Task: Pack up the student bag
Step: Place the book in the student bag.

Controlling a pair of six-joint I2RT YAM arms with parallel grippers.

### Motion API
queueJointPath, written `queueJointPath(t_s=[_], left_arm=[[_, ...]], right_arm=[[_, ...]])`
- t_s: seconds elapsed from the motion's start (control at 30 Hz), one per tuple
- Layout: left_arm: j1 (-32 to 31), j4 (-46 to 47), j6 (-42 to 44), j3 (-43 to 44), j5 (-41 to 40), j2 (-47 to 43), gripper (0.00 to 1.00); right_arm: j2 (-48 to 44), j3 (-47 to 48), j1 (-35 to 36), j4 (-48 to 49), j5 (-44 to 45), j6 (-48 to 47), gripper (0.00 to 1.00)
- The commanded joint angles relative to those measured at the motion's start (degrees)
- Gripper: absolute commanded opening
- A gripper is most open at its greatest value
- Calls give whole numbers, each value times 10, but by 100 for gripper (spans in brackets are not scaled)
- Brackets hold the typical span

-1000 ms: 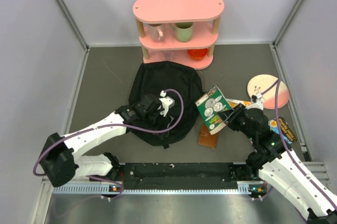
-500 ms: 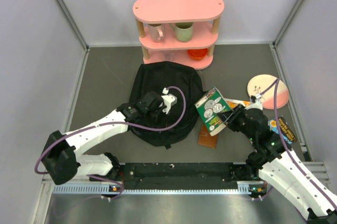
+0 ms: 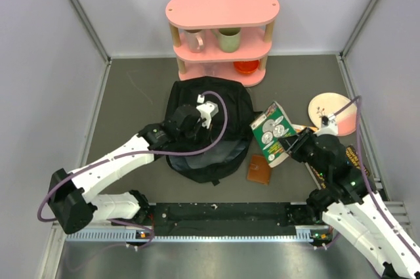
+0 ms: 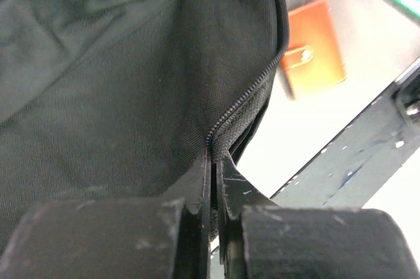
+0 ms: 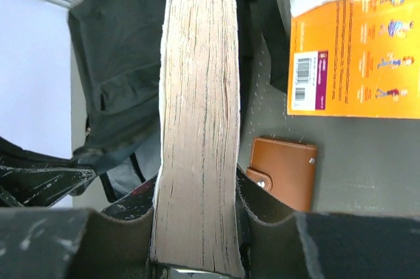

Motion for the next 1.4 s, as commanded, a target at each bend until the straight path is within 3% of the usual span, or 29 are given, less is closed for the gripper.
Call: queueJointPath(t_s=[0.0,0.3,0.63,0.77,0.87,1.1,1.37], left_arm=[[-2,67,-88,62,-2,-19,0],[-50,100,-153,138,-142,-28,0],[-68,194,-169,125,-239,-42,0],[-76,214,-162,140,-242,-32,0],[-87,203,-156,166,-244,1,0],[-128,200,-158,202,-277,37,0],[-151,199,-153,214,-285,49,0]], right_arm=[[-26,93,-3,-8,38,-36,0],[-56,176,-2,-173,100,-28,0],[-62,194,-2,-139,-132,-2,0],[-54,161,-1,-111,-226,52,0],[-56,117,-2,-50,-272,87,0],[-23,46,-2,19,-287,128,0],[61,-82,-3,354,-296,213,0]])
